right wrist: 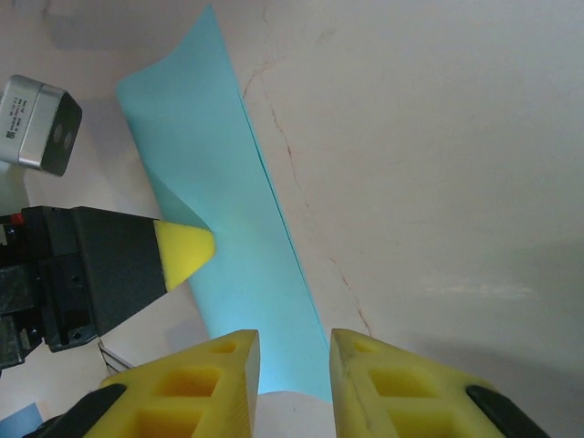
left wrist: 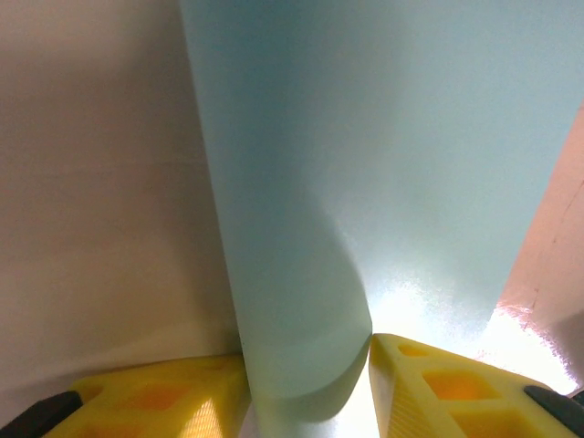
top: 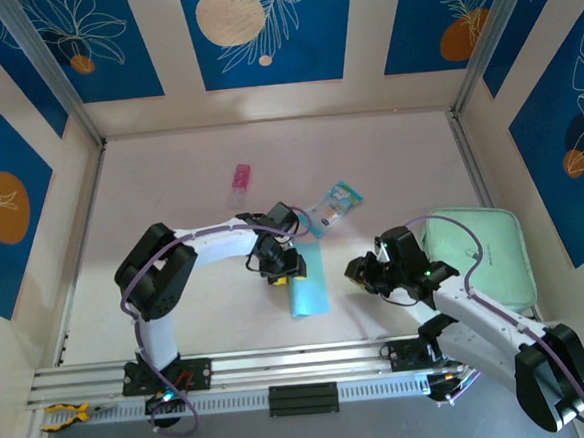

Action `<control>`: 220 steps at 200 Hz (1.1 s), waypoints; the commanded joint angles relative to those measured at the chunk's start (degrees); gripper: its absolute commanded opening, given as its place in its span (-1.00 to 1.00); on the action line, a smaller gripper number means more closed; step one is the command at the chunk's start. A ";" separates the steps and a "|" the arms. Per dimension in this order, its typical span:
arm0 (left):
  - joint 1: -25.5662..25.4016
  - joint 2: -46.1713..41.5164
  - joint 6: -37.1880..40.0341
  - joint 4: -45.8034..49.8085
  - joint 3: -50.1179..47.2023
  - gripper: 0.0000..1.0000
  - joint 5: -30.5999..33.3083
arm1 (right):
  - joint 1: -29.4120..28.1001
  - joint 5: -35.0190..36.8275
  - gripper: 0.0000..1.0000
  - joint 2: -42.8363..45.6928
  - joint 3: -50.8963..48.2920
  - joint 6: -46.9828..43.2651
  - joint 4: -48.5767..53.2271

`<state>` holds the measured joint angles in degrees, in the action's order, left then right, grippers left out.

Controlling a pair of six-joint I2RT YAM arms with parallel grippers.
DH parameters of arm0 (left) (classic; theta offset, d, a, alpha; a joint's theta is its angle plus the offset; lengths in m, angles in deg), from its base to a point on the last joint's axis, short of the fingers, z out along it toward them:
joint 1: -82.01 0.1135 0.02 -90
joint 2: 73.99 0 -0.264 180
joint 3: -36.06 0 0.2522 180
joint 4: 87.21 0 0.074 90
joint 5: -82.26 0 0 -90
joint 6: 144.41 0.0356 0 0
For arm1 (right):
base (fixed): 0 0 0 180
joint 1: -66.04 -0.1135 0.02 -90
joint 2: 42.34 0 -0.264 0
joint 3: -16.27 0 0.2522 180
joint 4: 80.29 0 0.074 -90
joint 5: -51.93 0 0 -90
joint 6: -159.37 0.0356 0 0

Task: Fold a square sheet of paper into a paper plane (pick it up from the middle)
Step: Fold the square sheet of paper in half at the bottom-center of the table.

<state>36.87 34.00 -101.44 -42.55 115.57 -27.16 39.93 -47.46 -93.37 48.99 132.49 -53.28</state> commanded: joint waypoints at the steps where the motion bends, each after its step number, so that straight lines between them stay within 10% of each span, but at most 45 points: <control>1: 0.48 5.18 2.03 1.49 -2.03 -0.09 9.49 | -0.78 -0.88 -0.50 -1.74 1.18 -0.45 -1.53; 105: 0.49 5.45 2.38 1.28 -1.85 -0.09 9.40 | -4.16 -2.95 -1.00 -13.26 5.43 -3.10 -8.34; 220: 0.45 5.88 2.55 1.19 -1.62 -0.09 9.36 | -9.73 -3.06 -1.00 -36.33 16.60 -5.49 -14.67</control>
<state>36.84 34.37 -100.54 -41.98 116.03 -27.16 31.03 -49.03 -126.94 63.64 128.11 -66.57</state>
